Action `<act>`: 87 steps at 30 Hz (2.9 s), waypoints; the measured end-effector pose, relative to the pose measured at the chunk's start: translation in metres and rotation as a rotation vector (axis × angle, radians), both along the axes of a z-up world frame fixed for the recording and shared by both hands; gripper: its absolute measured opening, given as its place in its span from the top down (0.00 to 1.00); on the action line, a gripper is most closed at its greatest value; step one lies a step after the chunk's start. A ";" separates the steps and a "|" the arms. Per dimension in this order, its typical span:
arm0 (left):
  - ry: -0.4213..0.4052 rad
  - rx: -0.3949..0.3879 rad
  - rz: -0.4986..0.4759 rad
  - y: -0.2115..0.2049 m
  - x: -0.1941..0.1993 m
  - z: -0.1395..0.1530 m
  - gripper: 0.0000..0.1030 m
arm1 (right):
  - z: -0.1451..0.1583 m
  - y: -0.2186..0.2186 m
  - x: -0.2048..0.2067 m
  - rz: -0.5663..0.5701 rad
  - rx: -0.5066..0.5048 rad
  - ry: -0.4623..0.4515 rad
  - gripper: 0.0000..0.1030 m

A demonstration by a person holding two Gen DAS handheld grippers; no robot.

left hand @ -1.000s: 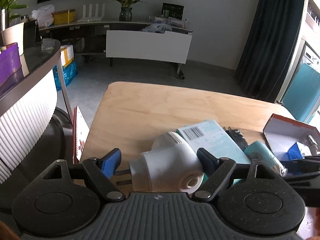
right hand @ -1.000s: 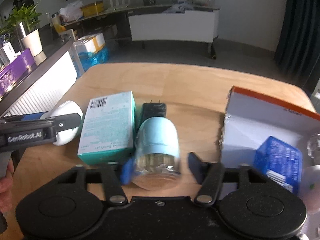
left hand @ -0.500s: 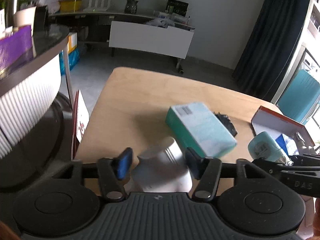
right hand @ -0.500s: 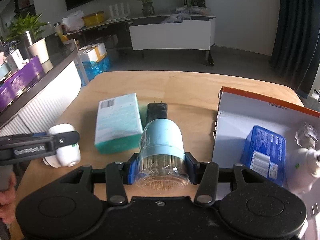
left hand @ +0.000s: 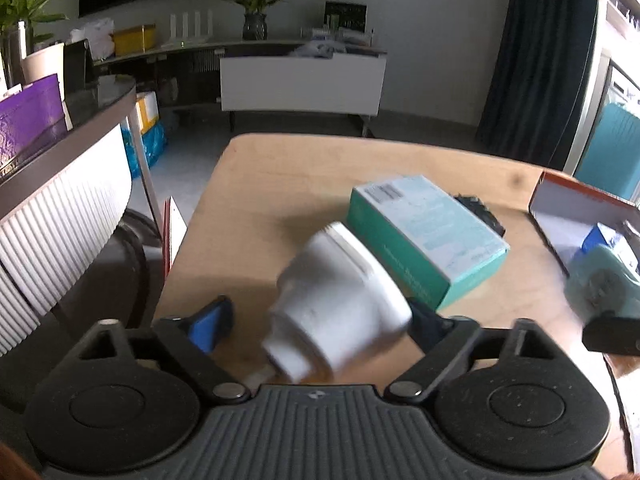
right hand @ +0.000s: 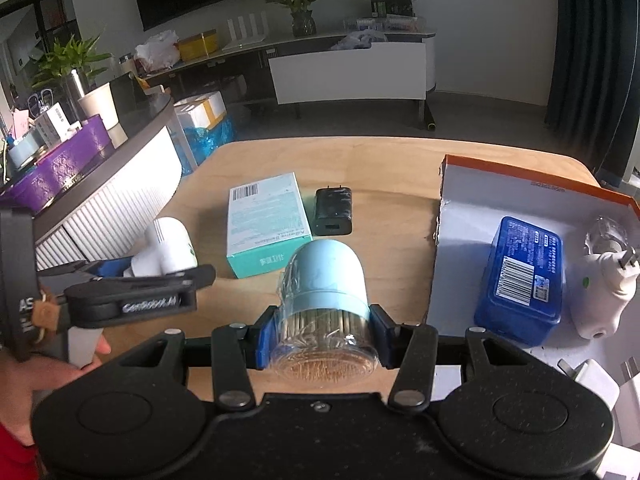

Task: Organize rigid objects
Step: 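Carry the white plug and blue-lidded jar over the white box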

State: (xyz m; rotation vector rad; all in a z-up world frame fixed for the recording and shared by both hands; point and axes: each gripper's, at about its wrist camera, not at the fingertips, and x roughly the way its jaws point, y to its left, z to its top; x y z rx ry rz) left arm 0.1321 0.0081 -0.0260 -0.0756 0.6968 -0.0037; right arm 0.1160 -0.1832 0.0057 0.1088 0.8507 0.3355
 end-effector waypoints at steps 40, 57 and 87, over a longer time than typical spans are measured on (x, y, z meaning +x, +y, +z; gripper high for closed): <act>-0.079 -0.162 -0.067 -0.058 -0.076 0.074 0.36 | 0.046 -0.035 -0.061 -0.064 0.039 -0.117 0.43; -0.075 -0.170 -0.143 -0.097 -0.070 0.085 0.36 | 0.055 -0.083 -0.070 -0.177 0.039 -0.146 0.43; -0.078 -0.153 -0.271 -0.149 -0.057 0.093 0.36 | 0.070 -0.144 -0.082 -0.327 0.039 -0.194 0.43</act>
